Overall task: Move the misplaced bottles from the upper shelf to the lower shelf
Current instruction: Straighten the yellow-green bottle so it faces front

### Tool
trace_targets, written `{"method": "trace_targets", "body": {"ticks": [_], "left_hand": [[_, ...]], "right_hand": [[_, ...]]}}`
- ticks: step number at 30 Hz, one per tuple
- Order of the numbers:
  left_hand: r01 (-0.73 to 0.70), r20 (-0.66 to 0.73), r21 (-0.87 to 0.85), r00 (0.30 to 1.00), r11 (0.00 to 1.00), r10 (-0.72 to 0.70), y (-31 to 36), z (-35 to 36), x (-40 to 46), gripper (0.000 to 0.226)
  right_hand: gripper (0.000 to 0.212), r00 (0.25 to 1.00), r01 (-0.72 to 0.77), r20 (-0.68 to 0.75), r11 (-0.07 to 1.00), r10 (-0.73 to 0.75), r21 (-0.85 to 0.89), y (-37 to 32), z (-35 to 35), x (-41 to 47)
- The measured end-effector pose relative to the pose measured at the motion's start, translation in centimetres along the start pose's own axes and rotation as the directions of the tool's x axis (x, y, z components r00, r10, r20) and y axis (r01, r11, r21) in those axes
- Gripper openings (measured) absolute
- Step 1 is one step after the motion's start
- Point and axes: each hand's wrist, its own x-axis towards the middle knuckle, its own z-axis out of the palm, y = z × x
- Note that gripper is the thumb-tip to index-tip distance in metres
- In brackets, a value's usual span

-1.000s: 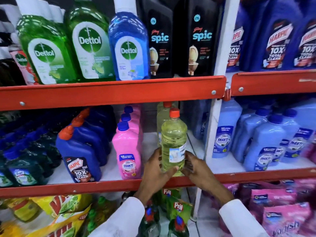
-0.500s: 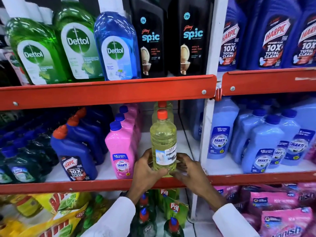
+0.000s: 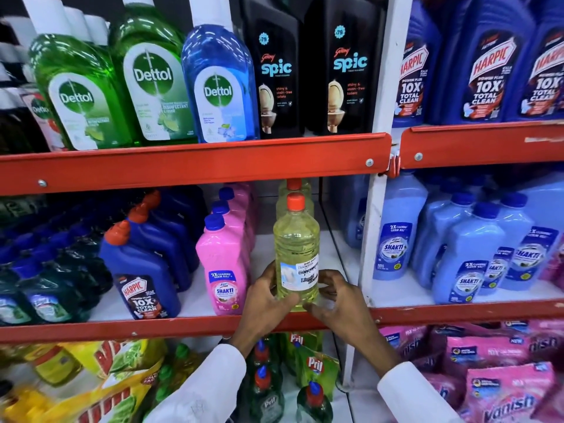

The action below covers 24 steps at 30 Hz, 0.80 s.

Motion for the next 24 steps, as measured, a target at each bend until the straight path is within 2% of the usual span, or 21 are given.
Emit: {"method": "trace_targets", "body": {"ticks": [3,5,7,9,11,14,16,18,21,24], "left_hand": [[-0.008,0.036,0.027,0.999,1.0,0.007,-0.5,-0.8,-0.4,0.077],[-0.02,0.022,0.06,1.0,0.998,0.018,-0.6,-2.0,-1.4,0.083],[-0.068,-0.015,0.077,0.997,0.995,0.069,-0.1,-3.9,-3.1,0.067],[-0.136,-0.084,0.087,0.986,0.987,0.143,0.6,-6.5,-5.0,0.046],[-0.211,-0.189,0.149,0.953,0.966,0.238,0.6,-9.6,-6.7,0.029],[-0.234,-0.392,0.241,0.864,0.942,0.315,-1.2,-15.1,-8.8,0.022],[-0.173,-0.528,0.238,0.803,0.956,0.277,-3.1,-18.5,-9.6,0.019],[-0.087,-0.608,0.191,0.772,0.978,0.187,-4.5,-21.1,-9.5,0.014],[0.011,-0.536,0.154,0.841,0.988,0.074,-6.5,-24.1,-8.3,0.037],[0.053,-0.319,0.223,0.947,0.973,0.021,-8.7,-26.0,-6.7,0.056]], "right_hand": [[0.065,0.978,0.047,-0.206,0.998,-0.039,0.033,-0.9,0.2,-1.2],[0.048,0.913,0.128,-0.395,0.99,-0.098,0.05,-2.0,0.6,-2.1],[0.034,0.843,0.204,-0.518,0.978,-0.149,0.05,-3.7,1.3,-3.1],[0.021,0.809,0.291,-0.551,0.954,-0.205,0.073,-6.0,2.6,-4.0],[0.013,0.809,0.366,-0.52,0.927,-0.272,0.084,-8.4,4.4,-4.6],[0.008,0.854,0.418,-0.396,0.898,-0.338,0.134,-12.0,8.2,-5.0],[0.015,0.879,0.419,-0.314,0.895,-0.358,0.153,-13.8,11.3,-4.8],[0.028,0.913,0.385,-0.209,0.909,-0.35,0.16,-14.9,14.3,-4.2],[0.044,0.952,0.306,-0.067,0.944,-0.3,0.123,-15.7,18.6,-2.7],[0.053,0.963,0.268,-0.026,0.961,-0.267,0.069,-16.5,21.1,-1.2]]}}
